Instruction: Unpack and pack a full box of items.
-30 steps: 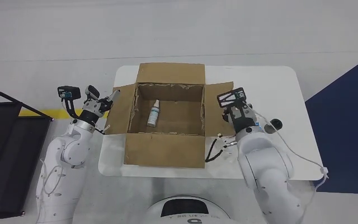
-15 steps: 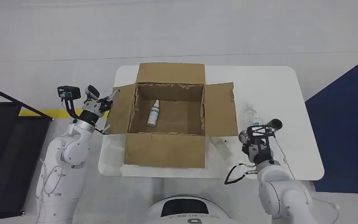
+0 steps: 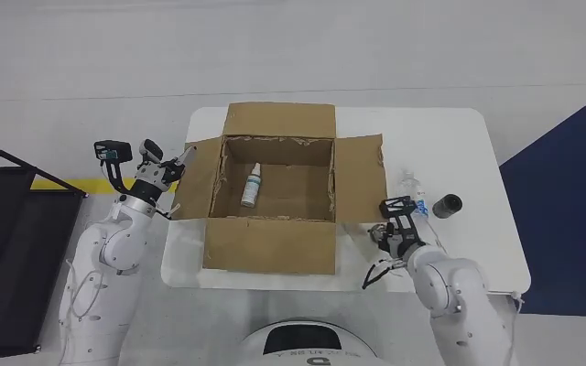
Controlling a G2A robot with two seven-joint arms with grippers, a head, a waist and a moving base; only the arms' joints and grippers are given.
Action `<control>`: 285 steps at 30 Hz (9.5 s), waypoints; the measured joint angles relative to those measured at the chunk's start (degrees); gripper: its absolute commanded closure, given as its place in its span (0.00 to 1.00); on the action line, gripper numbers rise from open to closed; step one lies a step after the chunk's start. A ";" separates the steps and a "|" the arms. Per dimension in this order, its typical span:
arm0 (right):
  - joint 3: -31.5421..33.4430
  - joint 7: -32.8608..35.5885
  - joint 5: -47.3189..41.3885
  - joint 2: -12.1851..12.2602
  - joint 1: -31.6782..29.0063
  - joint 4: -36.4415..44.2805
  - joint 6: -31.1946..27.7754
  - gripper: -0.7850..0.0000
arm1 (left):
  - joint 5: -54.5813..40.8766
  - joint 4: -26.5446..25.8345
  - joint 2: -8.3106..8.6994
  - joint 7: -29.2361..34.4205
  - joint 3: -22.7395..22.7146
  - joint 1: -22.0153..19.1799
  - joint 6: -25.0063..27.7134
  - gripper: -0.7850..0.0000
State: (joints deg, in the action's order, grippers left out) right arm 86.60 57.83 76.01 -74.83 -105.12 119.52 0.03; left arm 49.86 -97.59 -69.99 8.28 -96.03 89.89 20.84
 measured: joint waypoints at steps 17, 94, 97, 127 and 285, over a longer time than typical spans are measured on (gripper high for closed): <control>0.93 8.58 2.40 0.06 4.20 -5.89 9.67 0.81 | 0.00 0.00 0.00 0.00 0.00 0.00 0.00 0.00; -22.83 -6.61 5.23 -2.03 33.66 2.30 -9.38 0.00 | 0.00 0.00 0.00 0.00 0.00 0.00 0.00 0.00; -22.83 -6.61 5.23 -2.03 33.66 2.30 -9.39 0.00 | 0.00 0.00 0.00 0.00 0.00 0.00 0.00 0.00; -58.18 -18.01 3.83 -16.53 64.14 -56.67 -3.89 0.00 | 0.00 0.00 0.00 0.00 0.00 0.00 0.00 0.00; -26.70 20.60 7.32 -17.79 51.46 -51.20 18.01 0.19 | 0.00 0.00 0.00 0.00 0.00 0.00 0.00 0.00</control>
State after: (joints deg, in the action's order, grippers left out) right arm 59.90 78.43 83.33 -92.62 -53.66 68.32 18.05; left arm 49.86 -97.59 -69.99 8.28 -96.03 89.89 20.84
